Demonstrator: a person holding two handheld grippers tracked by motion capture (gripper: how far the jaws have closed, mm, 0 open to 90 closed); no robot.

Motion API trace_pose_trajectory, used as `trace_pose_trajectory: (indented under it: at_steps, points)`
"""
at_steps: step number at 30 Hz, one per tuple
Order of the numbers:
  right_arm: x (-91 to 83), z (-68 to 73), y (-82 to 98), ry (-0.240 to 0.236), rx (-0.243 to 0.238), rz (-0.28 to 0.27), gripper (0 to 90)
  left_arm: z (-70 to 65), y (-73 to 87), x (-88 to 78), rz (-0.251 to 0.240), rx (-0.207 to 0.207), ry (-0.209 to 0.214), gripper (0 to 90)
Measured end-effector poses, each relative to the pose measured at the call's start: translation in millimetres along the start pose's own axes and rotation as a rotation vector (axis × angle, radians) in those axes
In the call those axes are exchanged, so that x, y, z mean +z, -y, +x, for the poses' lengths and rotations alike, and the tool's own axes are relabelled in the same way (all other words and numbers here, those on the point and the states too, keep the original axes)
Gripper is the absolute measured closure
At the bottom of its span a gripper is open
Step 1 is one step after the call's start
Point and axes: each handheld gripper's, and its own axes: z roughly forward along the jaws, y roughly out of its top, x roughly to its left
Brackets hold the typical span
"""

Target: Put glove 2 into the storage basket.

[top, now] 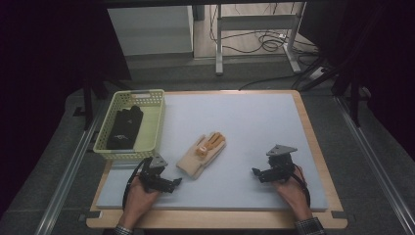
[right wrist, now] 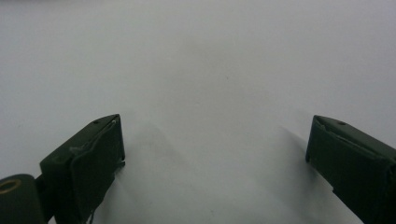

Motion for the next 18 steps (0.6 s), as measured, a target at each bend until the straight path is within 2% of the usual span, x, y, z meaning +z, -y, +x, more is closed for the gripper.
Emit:
trace_pose_trajectory:
  at_steps: [6,13,18]
  points:
    - [-0.7,2.0,0.6,0.015,-0.017,-0.009,4.0,-0.2,-0.3,-0.1,0.003,0.004,0.002,2.4]
    - [-0.6,1.3,0.5,0.011,-0.012,-0.006,4.1,-0.8,-2.2,-0.6,0.016,0.005,0.007,1.6]
    - [-0.4,1.1,0.5,0.010,-0.011,-0.006,4.1,-3.6,-8.1,-4.0,0.021,-0.002,0.039,1.0]
